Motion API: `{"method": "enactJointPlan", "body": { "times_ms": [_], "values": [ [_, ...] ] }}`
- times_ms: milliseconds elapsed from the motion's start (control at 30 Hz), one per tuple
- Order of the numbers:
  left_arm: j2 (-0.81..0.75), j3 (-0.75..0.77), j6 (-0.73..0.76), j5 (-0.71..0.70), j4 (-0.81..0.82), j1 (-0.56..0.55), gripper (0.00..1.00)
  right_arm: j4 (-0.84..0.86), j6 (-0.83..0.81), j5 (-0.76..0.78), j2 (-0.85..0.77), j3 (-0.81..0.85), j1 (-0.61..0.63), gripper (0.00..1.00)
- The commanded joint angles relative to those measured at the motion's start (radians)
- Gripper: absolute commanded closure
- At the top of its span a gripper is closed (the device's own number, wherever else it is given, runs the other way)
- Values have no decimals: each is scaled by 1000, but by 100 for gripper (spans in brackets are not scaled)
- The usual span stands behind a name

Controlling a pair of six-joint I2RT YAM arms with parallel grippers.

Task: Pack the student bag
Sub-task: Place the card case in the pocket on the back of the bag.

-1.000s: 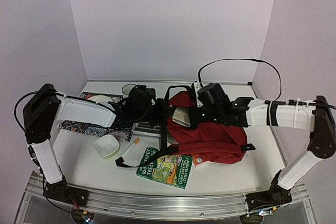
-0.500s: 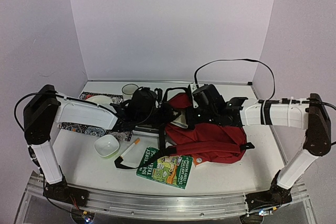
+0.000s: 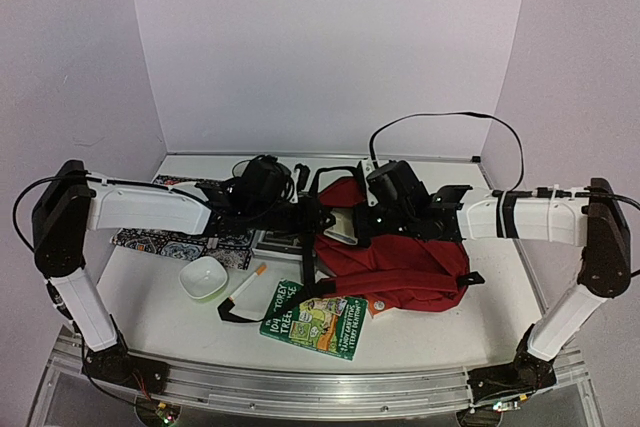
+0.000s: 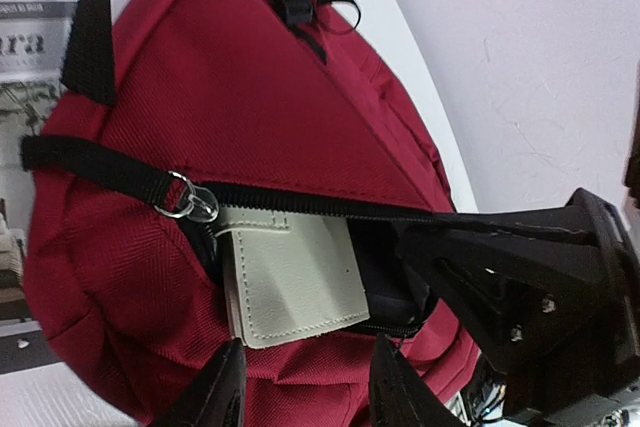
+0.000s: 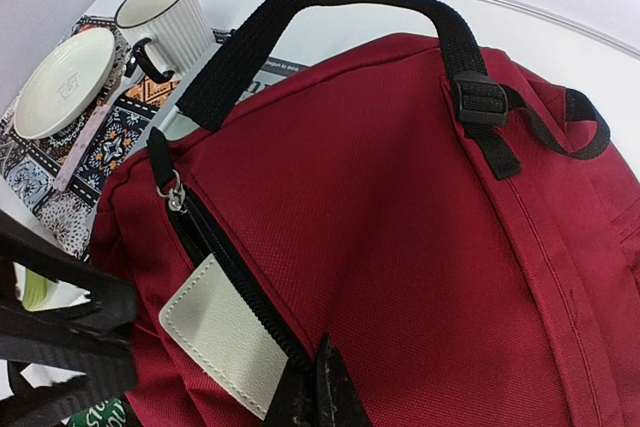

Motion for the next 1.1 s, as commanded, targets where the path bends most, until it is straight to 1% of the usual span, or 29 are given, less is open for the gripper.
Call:
{"method": "enactJointPlan", "body": {
  "times_ms": [0, 400, 700, 800, 833, 867, 967, 1067],
  "values": [
    [55, 82, -9, 119, -21, 35, 59, 66, -2, -22, 3, 51, 7, 100],
    [137, 120, -69, 205, -21, 90, 62, 77, -7, -49, -1, 43, 7, 100],
    [178, 157, -94, 307, -21, 90, 79, 86, -3, -47, 1, 36, 7, 100],
    [163, 141, -113, 309, -19, 90, 94, 88, 0, -32, 3, 34, 7, 100],
    [155, 132, -124, 309, -14, 90, 98, 88, 0, -27, 5, 33, 7, 100],
    [147, 121, -140, 310, -6, 90, 100, 89, 2, -21, 6, 31, 7, 100],
    [116, 78, -203, 308, 54, 90, 100, 91, 13, 0, 7, 26, 8, 100],
    [88, 31, -272, 277, 107, 87, 100, 97, 27, 14, 8, 21, 8, 100]
  ]
}}
